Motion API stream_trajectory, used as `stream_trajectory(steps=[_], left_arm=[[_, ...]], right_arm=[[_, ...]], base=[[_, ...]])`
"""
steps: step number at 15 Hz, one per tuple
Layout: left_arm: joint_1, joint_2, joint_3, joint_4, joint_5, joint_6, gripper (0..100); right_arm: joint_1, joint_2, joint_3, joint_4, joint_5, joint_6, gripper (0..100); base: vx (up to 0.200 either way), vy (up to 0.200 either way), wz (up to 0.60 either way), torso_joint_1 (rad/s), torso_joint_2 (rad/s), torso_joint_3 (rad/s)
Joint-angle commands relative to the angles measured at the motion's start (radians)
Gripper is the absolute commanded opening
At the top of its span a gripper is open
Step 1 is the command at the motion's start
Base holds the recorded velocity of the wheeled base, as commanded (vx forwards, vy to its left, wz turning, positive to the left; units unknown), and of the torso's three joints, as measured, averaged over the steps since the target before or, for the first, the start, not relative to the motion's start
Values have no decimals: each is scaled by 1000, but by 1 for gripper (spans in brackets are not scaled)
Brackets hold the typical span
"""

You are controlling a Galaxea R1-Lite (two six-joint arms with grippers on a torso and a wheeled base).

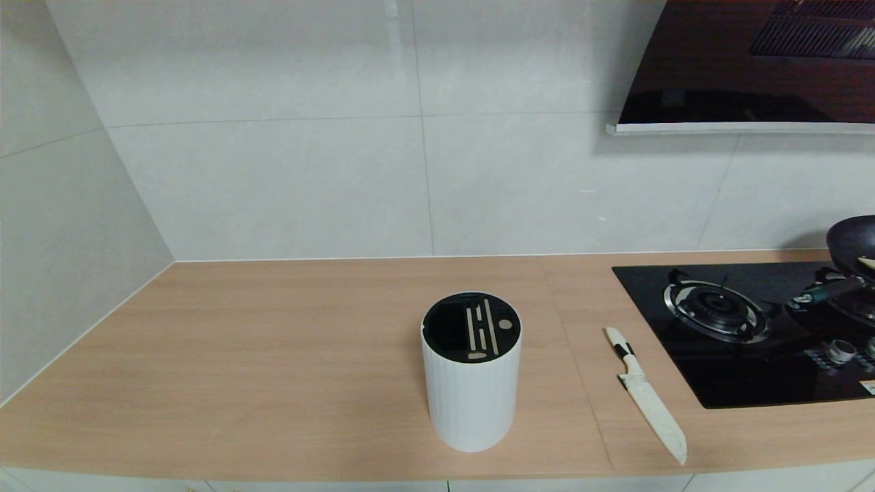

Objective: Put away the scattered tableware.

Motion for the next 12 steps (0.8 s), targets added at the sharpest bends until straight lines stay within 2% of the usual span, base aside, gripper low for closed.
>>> stream_trajectory(steps=[1, 3, 6, 12], left_arm=[[0, 0, 0, 0, 1, 0, 100], [0, 0, 0, 0, 1, 0, 100], [0, 0, 0, -1, 1, 0, 100], [0, 0, 0, -1, 1, 0, 100]], right_arm=[[34, 576, -253, 6, 49, -25, 100], [51, 788, -343, 5, 46, -23, 100], [122, 1019, -429, -30, 18, -25, 100], [163, 1394, -503, -201, -16, -27, 100]], base=[[0, 0, 0, 0, 0, 0], [0, 0, 0, 0, 0, 0], [0, 0, 0, 0, 0, 0], [0, 0, 0, 0, 0, 0]])
